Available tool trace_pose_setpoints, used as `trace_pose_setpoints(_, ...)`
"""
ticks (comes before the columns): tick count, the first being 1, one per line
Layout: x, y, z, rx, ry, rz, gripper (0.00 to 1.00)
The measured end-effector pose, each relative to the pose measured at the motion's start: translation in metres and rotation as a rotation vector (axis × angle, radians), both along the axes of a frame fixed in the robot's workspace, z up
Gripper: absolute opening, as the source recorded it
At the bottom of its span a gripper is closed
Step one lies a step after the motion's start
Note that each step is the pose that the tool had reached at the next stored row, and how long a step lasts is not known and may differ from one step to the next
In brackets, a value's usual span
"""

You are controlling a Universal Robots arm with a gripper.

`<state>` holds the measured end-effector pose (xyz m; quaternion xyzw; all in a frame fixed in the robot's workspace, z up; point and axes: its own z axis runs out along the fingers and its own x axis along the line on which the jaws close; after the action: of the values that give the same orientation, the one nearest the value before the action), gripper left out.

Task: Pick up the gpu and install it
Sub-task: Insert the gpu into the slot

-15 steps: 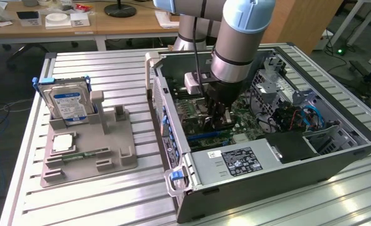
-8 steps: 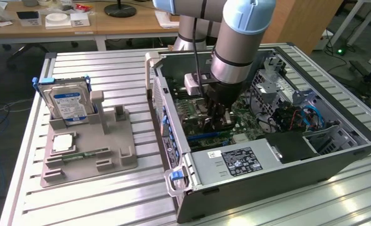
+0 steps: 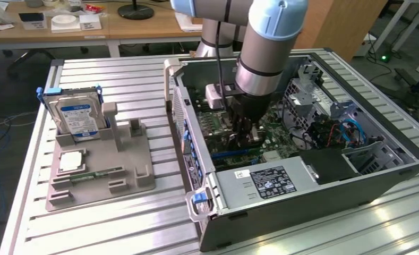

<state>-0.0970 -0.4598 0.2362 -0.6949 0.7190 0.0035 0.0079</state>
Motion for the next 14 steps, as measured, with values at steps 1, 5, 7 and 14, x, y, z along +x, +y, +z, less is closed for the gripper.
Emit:
trace_pose_setpoints(1,-0.0005,0.0,-0.0004,0.0,0.0,0.0,0.28)
trace_pose_setpoints(5,-0.0024,0.0,-0.0015,0.0,-0.0001,0.0,0.28)
trace_pose_setpoints(7,-0.0032,0.0,-0.002,0.0,-0.0001,0.0,0.28)
trace_pose_setpoints(14,-0.004,0.0,-0.0029,0.0,-0.0001,0.0,0.28)
